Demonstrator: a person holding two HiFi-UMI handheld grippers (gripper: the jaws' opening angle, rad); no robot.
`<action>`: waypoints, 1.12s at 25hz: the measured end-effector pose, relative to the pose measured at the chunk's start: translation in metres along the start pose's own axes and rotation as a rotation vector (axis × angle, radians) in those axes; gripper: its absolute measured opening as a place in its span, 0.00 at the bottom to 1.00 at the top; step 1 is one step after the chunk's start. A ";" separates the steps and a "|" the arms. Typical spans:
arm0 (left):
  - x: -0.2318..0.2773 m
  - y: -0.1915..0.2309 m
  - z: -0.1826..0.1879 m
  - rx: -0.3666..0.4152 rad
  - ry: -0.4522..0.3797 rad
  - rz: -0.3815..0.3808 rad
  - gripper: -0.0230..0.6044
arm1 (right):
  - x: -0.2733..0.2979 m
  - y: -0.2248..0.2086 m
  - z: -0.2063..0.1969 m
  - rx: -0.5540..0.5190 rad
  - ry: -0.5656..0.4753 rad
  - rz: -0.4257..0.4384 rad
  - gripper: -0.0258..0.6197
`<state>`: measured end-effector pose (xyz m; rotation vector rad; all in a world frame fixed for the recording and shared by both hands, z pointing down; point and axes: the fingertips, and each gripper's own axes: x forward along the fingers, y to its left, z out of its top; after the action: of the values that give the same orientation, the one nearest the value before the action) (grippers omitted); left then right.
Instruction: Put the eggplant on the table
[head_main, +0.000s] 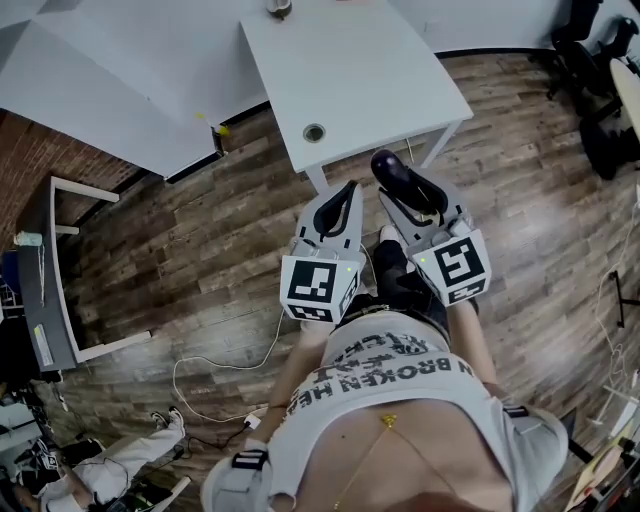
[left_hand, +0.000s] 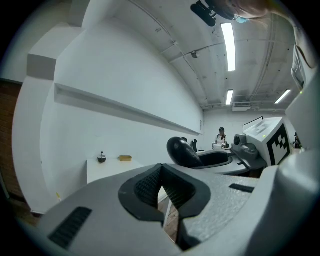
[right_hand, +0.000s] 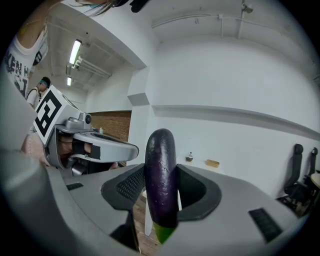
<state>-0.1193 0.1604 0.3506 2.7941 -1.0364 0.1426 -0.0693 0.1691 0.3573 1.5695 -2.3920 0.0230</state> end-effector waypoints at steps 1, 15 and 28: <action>0.010 0.001 0.002 0.002 0.001 -0.002 0.03 | 0.005 -0.009 0.000 0.002 0.001 0.001 0.34; 0.133 0.023 0.039 0.010 -0.009 0.052 0.03 | 0.070 -0.122 0.018 -0.019 -0.023 0.067 0.34; 0.204 0.035 0.051 -0.007 -0.040 0.202 0.03 | 0.105 -0.206 0.011 -0.062 -0.022 0.160 0.34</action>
<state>0.0136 -0.0050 0.3334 2.6915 -1.3247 0.1065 0.0754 -0.0115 0.3434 1.3556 -2.5038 -0.0358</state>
